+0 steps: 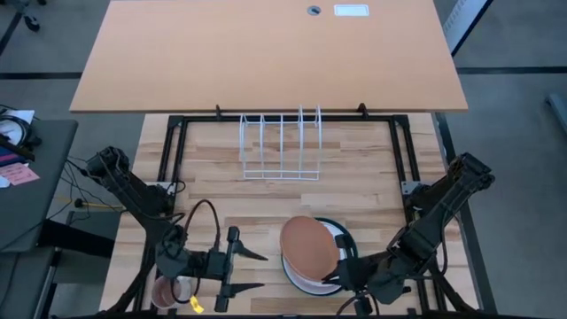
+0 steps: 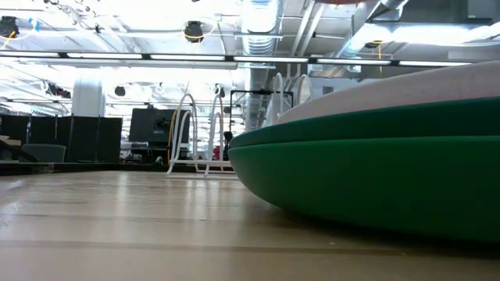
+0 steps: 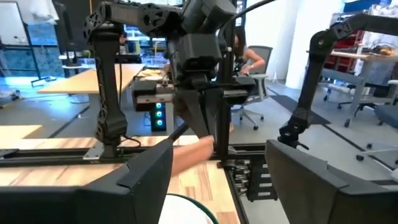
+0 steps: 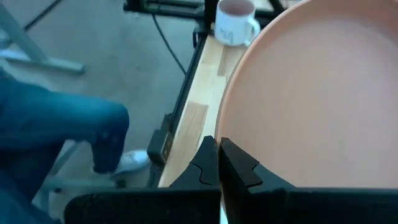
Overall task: Sort dishes
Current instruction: Put the light orange plate in the dish rack
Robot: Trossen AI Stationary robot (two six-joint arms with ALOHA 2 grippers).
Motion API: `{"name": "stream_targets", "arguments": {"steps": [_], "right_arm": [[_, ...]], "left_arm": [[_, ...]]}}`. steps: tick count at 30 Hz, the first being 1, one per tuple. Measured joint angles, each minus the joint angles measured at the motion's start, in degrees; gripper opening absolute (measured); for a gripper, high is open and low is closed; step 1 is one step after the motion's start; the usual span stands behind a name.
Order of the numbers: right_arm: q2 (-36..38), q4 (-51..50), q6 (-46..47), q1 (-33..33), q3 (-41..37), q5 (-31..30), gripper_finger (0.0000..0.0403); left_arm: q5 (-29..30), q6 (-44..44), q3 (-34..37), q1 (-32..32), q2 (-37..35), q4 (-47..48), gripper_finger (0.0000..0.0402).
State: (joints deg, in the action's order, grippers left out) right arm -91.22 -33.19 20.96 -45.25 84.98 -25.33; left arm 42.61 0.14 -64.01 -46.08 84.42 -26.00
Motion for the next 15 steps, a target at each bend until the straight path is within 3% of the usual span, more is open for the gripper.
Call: {"name": "stream_targets", "arguments": {"steps": [7,15], "right_arm": [[0.0,-8.8,-4.1,-0.7,0.0,-1.1,0.0],[0.0,-10.9,-11.2,-3.1,0.0,-11.4,0.0]], "left_arm": [[2.2,-1.3,0.0,0.8,0.0,-1.7,0.0249],[6.1,-1.5,0.0,0.8,0.0,-2.0,0.0249]]}}
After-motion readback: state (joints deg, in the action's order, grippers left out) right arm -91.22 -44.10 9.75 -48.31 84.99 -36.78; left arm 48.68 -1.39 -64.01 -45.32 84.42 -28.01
